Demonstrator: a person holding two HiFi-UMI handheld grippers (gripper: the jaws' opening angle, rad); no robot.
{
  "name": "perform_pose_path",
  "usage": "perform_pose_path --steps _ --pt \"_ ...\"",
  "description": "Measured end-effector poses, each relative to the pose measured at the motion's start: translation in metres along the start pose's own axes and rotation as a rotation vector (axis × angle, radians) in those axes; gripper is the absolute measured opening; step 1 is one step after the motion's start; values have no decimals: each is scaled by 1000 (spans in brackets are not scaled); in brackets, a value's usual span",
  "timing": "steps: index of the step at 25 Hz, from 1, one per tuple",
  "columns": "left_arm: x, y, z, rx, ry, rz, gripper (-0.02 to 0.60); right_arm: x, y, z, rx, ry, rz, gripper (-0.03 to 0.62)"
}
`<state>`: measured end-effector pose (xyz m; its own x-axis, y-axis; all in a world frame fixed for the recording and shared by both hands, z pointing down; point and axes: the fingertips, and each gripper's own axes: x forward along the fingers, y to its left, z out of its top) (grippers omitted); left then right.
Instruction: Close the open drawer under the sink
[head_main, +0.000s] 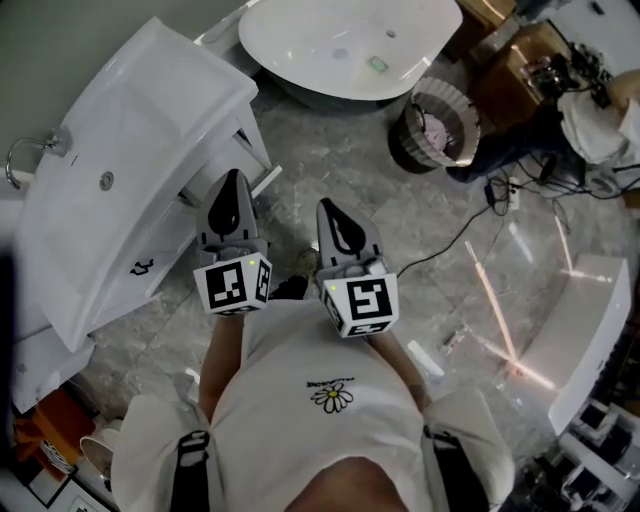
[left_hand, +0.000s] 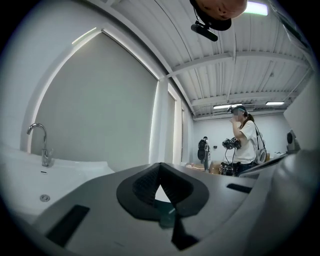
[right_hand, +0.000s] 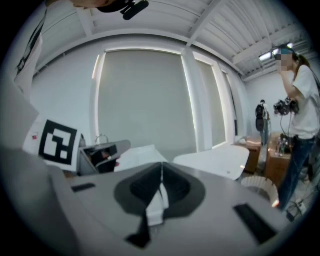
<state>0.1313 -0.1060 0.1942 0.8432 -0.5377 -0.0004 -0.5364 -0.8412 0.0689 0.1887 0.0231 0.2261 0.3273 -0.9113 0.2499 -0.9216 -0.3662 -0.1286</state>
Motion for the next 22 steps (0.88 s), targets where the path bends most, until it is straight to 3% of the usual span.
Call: perform_pose_path --steps 9,17,22 --pt "-14 5 30 43 -48 242 21 11 -28 23 0 -31 159 29" --pt "-37 -12 37 97 -73 423 21 22 -42 46 -67 -82 326 29" --pt "-61 -18 48 118 -105 564 21 25 -39 42 -117 -59 452 29"
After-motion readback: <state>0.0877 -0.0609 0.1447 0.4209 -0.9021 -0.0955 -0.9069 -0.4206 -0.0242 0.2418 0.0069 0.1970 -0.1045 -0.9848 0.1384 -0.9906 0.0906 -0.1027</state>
